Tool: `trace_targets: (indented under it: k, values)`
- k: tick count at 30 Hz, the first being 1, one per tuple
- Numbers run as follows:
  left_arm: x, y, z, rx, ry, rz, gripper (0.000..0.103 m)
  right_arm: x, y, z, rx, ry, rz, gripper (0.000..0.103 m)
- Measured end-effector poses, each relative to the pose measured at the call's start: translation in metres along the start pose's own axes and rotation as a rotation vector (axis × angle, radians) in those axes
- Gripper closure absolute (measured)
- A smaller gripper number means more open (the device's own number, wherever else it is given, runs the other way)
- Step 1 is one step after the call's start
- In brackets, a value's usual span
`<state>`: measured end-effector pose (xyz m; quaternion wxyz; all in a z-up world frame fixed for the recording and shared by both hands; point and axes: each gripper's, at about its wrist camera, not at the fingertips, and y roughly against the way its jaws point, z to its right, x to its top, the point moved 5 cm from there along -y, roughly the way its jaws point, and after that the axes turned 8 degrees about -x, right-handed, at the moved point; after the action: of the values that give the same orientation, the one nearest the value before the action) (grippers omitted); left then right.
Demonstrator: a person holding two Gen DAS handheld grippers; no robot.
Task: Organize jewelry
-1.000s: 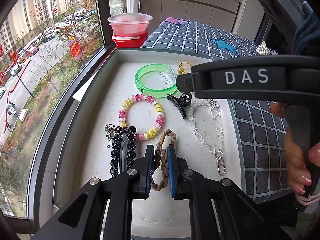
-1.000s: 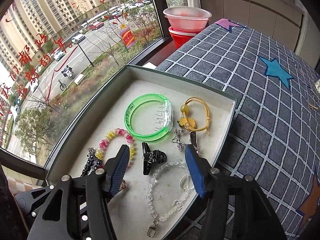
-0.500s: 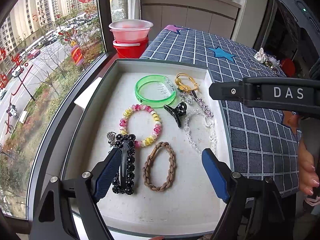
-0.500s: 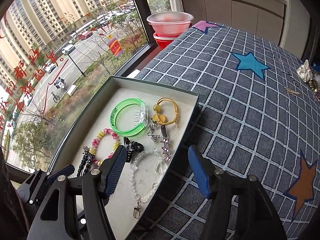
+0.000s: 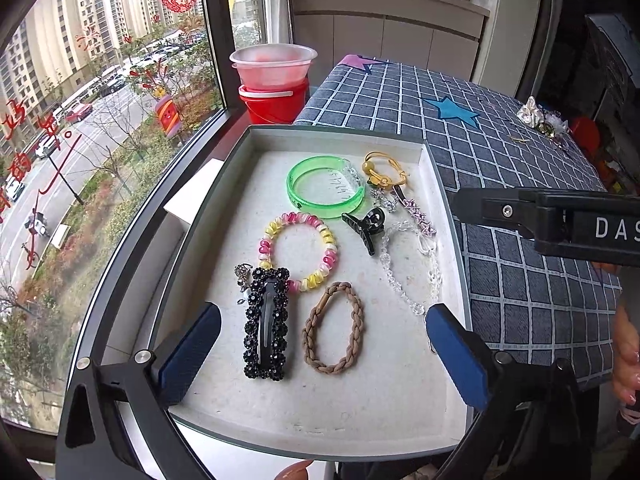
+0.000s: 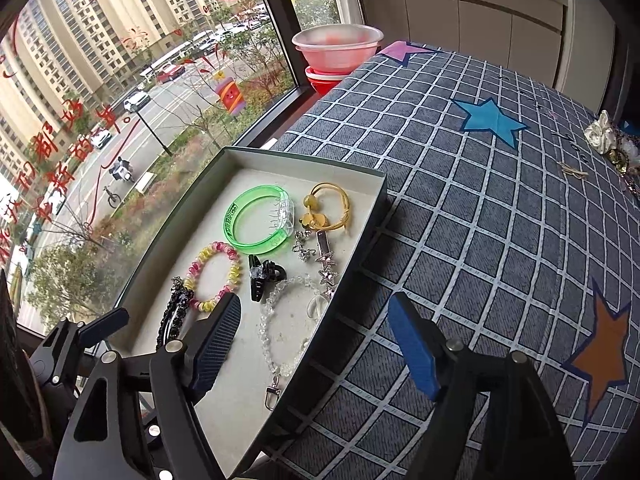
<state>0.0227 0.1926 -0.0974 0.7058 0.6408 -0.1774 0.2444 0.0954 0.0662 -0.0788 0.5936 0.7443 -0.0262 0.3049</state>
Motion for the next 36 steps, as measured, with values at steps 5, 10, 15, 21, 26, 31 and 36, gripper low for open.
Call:
trace_targets:
  k: [5, 10, 15, 21, 26, 31, 36]
  values:
    - [0.003, 0.015, -0.002, 0.005, -0.006, 0.029, 0.0, -0.004, 0.015, -0.001, -0.033, 0.018, 0.013, 0.021]
    - [0.006, 0.03, -0.008, 0.025, -0.011, 0.059, 0.0, -0.004, 0.035, -0.006, -0.086, 0.054, 0.052, 0.016]
    - [0.008, 0.044, -0.012, 0.035, -0.009, 0.083, 0.0, -0.006, 0.052, -0.015, -0.12, 0.089, 0.082, 0.009]
    - [0.008, 0.059, -0.015, 0.032, -0.007, 0.102, 0.0, -0.011, 0.064, -0.024, -0.201, 0.146, 0.109, 0.009]
    - [0.007, 0.063, -0.015, 0.035, 0.003, 0.092, 0.0, -0.013, 0.071, -0.03, -0.222, 0.17, 0.124, 0.009]
    - [0.007, 0.066, -0.015, 0.048, 0.002, 0.099, 0.0, -0.013, 0.075, -0.031, -0.227, 0.174, 0.136, 0.009]
    - [0.007, 0.065, -0.017, 0.054, 0.009, 0.096, 0.0, -0.014, 0.076, -0.032, -0.229, 0.174, 0.135, 0.009]
